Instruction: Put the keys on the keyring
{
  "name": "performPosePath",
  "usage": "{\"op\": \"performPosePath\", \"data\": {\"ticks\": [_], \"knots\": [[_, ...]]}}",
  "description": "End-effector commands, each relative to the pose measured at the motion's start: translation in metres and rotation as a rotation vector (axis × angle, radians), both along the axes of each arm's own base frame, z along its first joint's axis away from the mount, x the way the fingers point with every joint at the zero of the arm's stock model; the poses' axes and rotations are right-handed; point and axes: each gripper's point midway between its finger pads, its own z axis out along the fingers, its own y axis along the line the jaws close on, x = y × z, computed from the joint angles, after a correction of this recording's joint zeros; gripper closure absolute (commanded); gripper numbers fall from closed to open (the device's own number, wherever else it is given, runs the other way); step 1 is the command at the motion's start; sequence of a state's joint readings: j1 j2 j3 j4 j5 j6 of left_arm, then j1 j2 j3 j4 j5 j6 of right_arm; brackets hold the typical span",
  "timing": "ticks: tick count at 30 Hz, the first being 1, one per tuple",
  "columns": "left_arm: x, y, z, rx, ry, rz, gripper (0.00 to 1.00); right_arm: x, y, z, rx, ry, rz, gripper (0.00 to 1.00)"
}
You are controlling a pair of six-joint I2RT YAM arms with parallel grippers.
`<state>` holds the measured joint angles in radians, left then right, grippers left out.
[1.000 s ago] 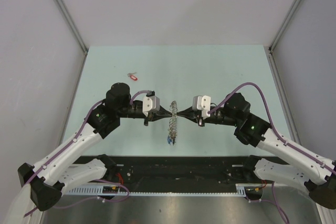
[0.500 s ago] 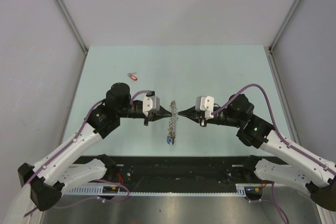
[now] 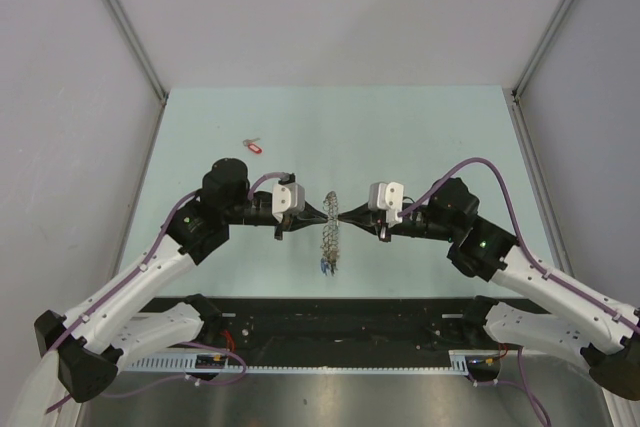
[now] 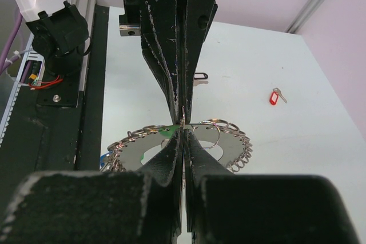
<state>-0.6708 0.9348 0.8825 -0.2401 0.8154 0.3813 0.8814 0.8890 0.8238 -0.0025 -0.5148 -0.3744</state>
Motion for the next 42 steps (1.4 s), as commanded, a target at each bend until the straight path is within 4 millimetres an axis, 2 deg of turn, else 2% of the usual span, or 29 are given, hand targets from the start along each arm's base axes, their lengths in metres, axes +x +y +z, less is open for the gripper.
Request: {"op": "performPosePath", "data": {"ticks": [1, 28, 42], "knots": [[0.000, -0.001, 0.026, -0.073, -0.078, -0.008, 0.99, -0.001, 0.004, 0.009, 0.032, -0.016, 0.016, 1.00], [0.001, -0.001, 0.026, -0.070, -0.062, -0.003, 1.00, 0.001, 0.011, 0.004, 0.021, 0.009, 0.031, 1.00], [0.006, -0.006, 0.011, 0.010, -0.022, 0.012, 1.00, 0.000, 0.012, 0.008, 0.037, 0.007, 0.026, 1.00]]}}
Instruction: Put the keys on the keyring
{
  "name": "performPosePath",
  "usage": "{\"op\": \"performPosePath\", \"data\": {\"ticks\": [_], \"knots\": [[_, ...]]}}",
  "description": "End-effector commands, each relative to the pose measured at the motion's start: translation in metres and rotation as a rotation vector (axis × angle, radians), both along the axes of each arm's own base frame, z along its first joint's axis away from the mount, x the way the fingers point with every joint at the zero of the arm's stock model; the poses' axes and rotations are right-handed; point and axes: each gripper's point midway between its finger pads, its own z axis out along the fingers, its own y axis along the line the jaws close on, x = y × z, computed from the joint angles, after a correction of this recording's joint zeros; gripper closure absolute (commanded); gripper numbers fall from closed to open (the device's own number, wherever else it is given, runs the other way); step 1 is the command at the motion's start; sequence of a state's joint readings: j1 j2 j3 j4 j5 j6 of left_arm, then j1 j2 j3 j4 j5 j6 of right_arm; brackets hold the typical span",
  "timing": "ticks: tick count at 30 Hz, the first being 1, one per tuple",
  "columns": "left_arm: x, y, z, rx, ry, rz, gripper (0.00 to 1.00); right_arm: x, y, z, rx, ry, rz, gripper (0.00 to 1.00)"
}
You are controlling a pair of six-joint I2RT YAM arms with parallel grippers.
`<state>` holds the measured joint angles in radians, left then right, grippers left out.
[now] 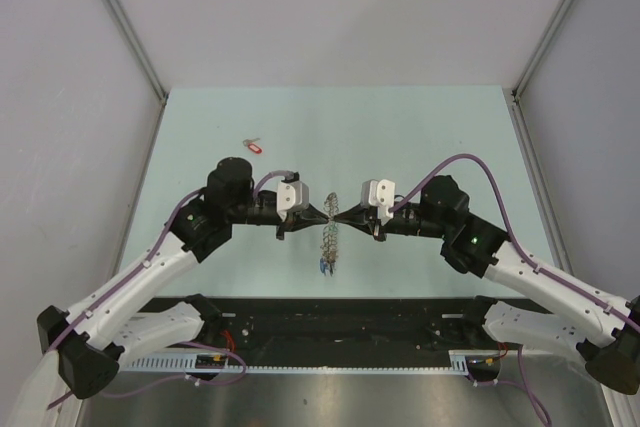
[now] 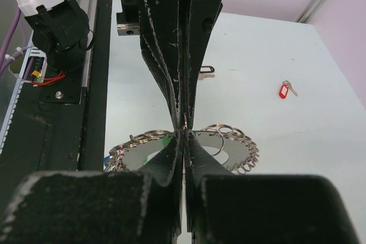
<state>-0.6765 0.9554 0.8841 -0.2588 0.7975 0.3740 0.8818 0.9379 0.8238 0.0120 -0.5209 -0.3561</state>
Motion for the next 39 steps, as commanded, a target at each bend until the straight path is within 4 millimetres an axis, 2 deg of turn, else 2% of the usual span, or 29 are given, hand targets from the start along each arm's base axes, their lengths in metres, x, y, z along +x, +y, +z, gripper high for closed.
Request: {"op": "performPosePath", "data": {"ticks": [1, 20, 23, 24, 30, 39], "knots": [[0.005, -0.004, 0.019, -0.014, -0.054, 0.004, 0.99, -0.005, 0.004, 0.021, 0.061, -0.034, 0.020, 1.00], [0.014, -0.005, 0.024, -0.016, 0.007, 0.070, 0.99, -0.007, 0.005, 0.010, 0.003, -0.078, 0.032, 1.00], [0.016, -0.004, 0.028, -0.036, 0.025, 0.079, 1.00, -0.004, 0.003, 0.012, 0.002, -0.100, 0.012, 1.00], [0.018, -0.003, 0.029, -0.040, 0.029, 0.088, 1.00, -0.003, 0.000, 0.006, -0.022, -0.092, 0.002, 1.00], [0.023, 0.001, 0.038, -0.082, 0.054, 0.110, 1.00, 0.000, -0.004, 0.003, -0.039, -0.096, -0.025, 1.00], [0.024, 0.005, 0.046, -0.122, 0.065, 0.125, 1.00, 0.002, -0.001, 0.001, -0.044, -0.095, -0.019, 1.00]]}}
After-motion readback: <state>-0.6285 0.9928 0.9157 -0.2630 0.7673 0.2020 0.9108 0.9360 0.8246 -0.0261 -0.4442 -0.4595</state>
